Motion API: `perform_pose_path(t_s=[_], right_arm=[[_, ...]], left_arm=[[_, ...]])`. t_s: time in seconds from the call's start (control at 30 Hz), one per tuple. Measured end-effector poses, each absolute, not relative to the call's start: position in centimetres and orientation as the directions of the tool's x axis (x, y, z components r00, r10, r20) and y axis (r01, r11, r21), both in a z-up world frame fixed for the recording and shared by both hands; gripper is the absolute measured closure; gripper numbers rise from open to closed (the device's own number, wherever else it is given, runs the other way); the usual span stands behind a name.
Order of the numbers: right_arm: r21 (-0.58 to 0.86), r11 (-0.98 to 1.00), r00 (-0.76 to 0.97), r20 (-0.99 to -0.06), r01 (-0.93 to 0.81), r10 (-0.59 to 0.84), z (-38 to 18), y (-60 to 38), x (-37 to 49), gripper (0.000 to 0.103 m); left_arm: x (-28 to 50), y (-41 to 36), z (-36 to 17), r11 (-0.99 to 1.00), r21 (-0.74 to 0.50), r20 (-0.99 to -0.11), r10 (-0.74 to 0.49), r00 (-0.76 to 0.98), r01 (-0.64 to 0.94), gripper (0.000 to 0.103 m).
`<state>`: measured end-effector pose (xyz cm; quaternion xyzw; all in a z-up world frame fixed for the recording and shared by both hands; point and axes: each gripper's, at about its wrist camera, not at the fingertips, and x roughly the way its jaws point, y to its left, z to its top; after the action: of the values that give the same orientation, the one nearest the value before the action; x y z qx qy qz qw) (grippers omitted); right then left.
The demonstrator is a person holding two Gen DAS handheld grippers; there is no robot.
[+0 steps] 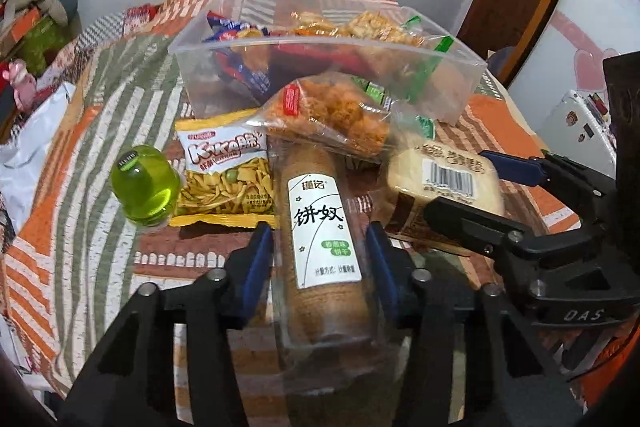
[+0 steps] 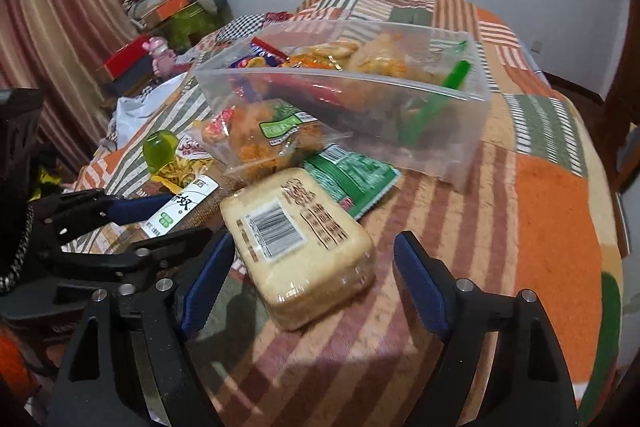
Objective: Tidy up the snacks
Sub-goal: 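Grasp the bread slice pack with the right tool while the left grasps the biscuit tube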
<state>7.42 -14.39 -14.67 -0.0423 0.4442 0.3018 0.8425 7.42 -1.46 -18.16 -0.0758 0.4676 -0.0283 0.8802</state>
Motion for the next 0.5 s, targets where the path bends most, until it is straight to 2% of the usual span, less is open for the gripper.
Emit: perform_pose_path(t_s=[0.17,0.23,0.27,0.5], right_arm=[[0.231,0.794,0.380,-0.781,-0.563,0.496,-15.3,-13.9,8.4,0.023],[0.248,0.786,0.365,-0.780,-0.567,0.509,-15.5,-14.0,8.5,0.028],[0.262,0.778,0.354,-0.777,-0.570,0.521,-15.6,-14.0,8.4,0.035],[0.241,0.783,0.385,-0.765,-0.574,0.517,-15.3,-14.3,6.9,0.047]], left_arm=[[8.2,-0.9,-19.0,0.981,-0.190,-0.821,-0.135,0.554,-0.044,0.062],[8.2,-0.9,-19.2,0.982,-0.188,-0.817,-0.135,0.560,-0.038,0.062],[8.2,-0.9,-19.2,0.982,-0.185,-0.815,-0.135,0.564,-0.034,0.063],[7.6,-1.3,-18.9,0.986,-0.166,-0.811,-0.123,0.572,-0.023,0.064]])
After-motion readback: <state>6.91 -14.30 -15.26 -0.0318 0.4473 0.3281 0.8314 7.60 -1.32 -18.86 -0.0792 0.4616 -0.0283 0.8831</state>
